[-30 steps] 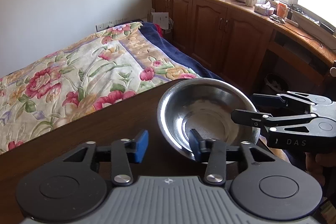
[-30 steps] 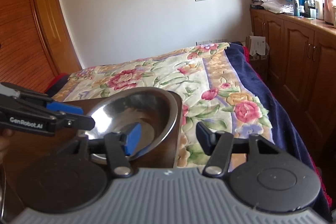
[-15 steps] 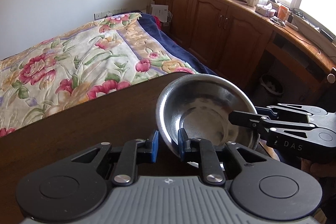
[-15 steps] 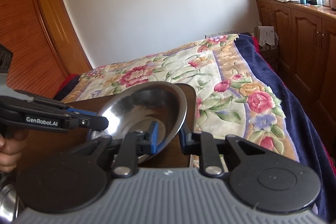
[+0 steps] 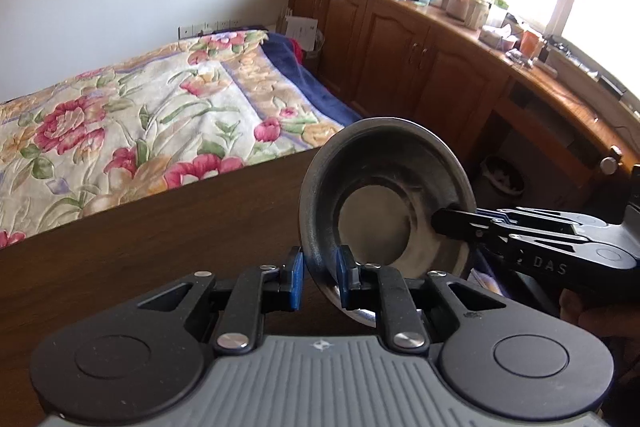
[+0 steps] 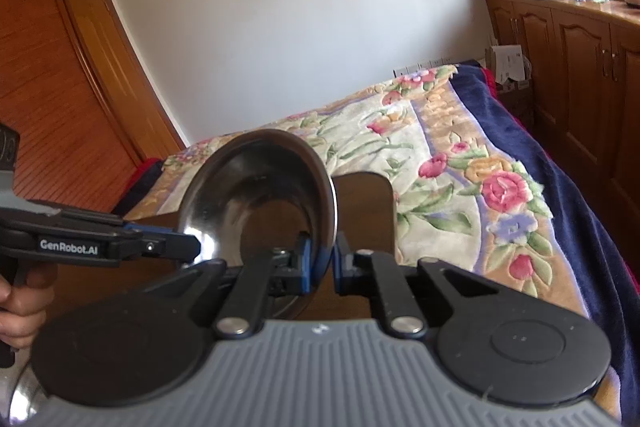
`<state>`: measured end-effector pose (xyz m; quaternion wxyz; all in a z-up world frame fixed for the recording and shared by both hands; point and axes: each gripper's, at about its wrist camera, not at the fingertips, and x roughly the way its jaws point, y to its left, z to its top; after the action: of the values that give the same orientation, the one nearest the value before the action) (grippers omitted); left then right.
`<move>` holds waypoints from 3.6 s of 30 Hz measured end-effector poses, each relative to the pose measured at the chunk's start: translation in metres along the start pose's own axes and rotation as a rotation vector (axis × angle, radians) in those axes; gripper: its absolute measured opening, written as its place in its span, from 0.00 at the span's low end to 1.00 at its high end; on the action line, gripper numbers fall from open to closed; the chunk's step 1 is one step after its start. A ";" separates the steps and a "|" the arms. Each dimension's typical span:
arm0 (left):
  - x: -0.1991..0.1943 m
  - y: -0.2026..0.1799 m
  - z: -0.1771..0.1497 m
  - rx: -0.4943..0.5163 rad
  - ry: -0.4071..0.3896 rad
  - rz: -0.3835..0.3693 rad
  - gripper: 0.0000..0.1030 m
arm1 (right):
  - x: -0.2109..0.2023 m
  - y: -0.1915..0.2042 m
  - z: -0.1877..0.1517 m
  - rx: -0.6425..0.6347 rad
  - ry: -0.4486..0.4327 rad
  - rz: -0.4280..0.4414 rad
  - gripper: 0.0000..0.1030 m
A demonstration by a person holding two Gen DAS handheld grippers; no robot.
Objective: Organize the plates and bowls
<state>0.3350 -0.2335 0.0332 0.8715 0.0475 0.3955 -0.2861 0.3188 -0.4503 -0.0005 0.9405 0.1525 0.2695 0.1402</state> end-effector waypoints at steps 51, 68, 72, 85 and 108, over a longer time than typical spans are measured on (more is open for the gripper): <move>-0.159 0.042 -0.121 -0.066 -0.164 -0.053 0.18 | -0.062 0.136 -0.050 -0.179 0.008 0.055 0.12; -0.155 0.044 -0.164 -0.125 -0.140 -0.079 0.18 | -0.063 0.143 -0.077 -0.199 0.068 0.051 0.12; -0.151 0.046 -0.169 -0.132 -0.131 -0.072 0.18 | -0.061 0.147 -0.081 -0.224 0.071 0.042 0.12; -0.150 0.042 -0.175 -0.091 -0.138 -0.024 0.18 | -0.060 0.152 -0.086 -0.276 0.068 0.011 0.12; -0.164 0.036 -0.178 -0.046 -0.245 0.116 0.20 | -0.080 0.151 -0.100 -0.322 -0.051 -0.046 0.29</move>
<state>0.1509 -0.0727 0.0240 0.9292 0.0147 0.2891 -0.2299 0.1712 -0.3183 0.0106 0.9622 -0.0030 0.2230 0.1562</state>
